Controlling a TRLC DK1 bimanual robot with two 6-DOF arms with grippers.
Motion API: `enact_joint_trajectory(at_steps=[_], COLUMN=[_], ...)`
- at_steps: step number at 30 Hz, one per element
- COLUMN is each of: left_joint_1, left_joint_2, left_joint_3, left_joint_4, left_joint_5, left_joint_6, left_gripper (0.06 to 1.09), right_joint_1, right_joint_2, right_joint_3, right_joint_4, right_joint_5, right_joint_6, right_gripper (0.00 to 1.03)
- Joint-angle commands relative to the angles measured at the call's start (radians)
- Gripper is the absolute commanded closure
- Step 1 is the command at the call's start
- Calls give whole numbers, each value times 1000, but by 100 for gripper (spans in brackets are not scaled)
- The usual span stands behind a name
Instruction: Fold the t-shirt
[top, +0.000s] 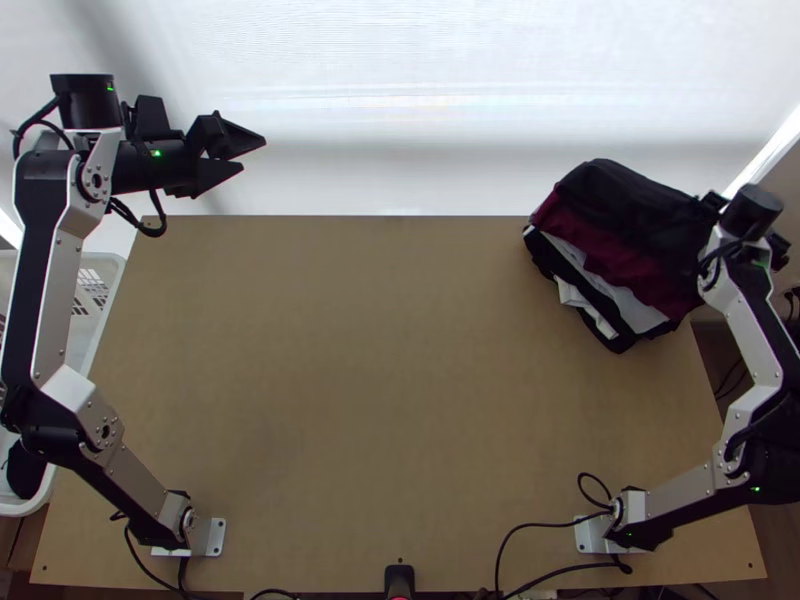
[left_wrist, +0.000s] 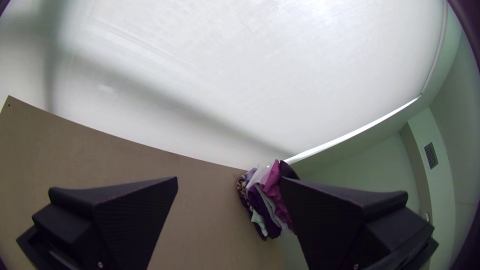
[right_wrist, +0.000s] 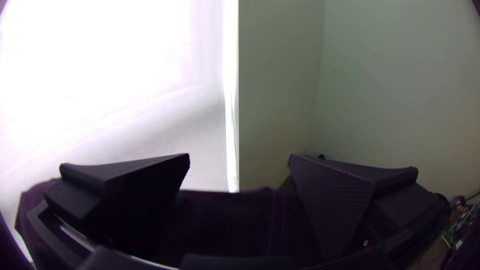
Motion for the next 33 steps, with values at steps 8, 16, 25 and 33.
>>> enact_joint_trajectory(at_steps=[8, 16, 25, 33], left_joint_1=[14, 21, 63, 63], left_joint_2=[-54, -68, -108, -203], left_joint_3=[29, 25, 27, 16], left_joint_4=[-12, -20, -9, 58], left_joint_5=[-3, -58, -204, -454], left_joint_6=[-20, -20, 4, 107], left_gripper=[10, 10, 10, 10], right_joint_1=[179, 250, 258, 258], right_joint_2=[142, 317, 162, -143], right_joint_3=[76, 58, 104, 139], right_joint_4=[272, 335, 330, 220], right_joint_5=[20, 21, 18, -92], right_joint_6=[-227, -324, -348, -348], right_gripper=[10, 10, 4, 4])
